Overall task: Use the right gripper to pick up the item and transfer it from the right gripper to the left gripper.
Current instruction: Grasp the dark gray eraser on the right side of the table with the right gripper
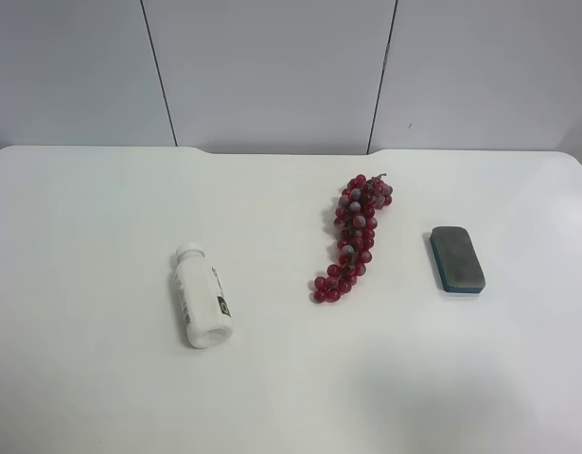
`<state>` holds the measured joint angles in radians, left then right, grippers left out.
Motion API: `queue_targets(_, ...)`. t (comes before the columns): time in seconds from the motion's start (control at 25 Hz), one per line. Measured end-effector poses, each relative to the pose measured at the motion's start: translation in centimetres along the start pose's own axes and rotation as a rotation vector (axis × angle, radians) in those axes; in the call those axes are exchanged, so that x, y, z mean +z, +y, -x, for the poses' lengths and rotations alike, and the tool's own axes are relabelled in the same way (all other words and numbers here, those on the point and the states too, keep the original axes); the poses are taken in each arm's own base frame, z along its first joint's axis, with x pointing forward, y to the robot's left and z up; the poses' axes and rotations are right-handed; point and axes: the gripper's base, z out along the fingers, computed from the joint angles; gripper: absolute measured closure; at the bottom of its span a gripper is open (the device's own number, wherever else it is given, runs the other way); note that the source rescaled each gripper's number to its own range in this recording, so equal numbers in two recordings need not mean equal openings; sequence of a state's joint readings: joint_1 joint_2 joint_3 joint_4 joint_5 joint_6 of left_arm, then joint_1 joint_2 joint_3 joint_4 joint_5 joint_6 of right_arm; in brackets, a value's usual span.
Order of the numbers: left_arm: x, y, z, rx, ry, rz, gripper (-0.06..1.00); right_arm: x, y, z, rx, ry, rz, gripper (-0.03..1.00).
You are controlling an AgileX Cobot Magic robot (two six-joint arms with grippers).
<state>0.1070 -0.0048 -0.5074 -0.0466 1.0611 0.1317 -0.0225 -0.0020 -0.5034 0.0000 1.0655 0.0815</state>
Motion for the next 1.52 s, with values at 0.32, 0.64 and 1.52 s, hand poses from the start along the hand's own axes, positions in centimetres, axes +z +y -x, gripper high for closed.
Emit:
queue_targets(0.32, 0.00, 0.00, 0.00, 0.000, 0.000, 0.000, -0.06, 0.00, 0.00, 0.00, 0.000, 0.000, 0.000, -0.03)
queue_targets(0.64, 0.00, 0.00, 0.00, 0.000, 0.000, 0.000, -0.06, 0.00, 0.00, 0.00, 0.000, 0.000, 0.000, -0.03)
queue_targets(1.52, 0.00, 0.00, 0.00, 0.000, 0.000, 0.000, -0.06, 0.20, 0.13, 0.10, 0.008, 0.016, 0.012, -0.03)
